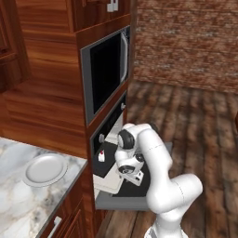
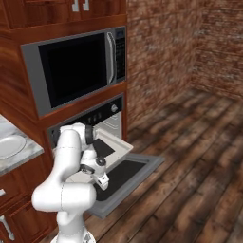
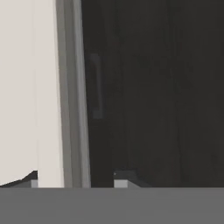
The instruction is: Take the baked cake out of the oven and place it on the plate for cooling. Then close the oven door.
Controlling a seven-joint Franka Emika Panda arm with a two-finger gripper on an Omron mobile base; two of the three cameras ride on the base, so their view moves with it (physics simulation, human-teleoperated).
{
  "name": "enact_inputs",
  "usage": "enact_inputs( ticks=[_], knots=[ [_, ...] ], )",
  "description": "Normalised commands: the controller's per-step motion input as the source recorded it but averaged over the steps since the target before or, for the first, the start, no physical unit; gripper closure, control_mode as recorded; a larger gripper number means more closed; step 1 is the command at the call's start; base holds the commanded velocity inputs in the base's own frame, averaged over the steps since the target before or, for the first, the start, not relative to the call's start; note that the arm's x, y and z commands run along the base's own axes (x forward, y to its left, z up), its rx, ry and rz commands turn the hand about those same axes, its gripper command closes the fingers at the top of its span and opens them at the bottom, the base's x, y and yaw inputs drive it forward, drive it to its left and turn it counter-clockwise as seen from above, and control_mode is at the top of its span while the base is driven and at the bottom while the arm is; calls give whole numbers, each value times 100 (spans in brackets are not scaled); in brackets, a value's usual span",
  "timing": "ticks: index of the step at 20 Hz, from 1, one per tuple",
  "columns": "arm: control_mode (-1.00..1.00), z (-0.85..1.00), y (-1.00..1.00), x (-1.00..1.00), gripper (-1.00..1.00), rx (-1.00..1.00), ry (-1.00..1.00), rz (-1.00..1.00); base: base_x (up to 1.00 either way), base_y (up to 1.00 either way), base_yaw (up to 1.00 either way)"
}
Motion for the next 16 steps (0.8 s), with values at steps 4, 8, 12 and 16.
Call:
enact_inputs(
  ticks=[4,8,12,16],
  knots=[
    [-100,0,-100,-16,100,0,10,-2,0,0,0],
    [-100,0,-99,-18,-100,0,9,-1,0,0,0],
    [-100,31,-90,-31,-100,2,1,0,0,0,0],
    [-100,89,-75,-51,-100,14,-3,0,0,0,0]
  ],
)
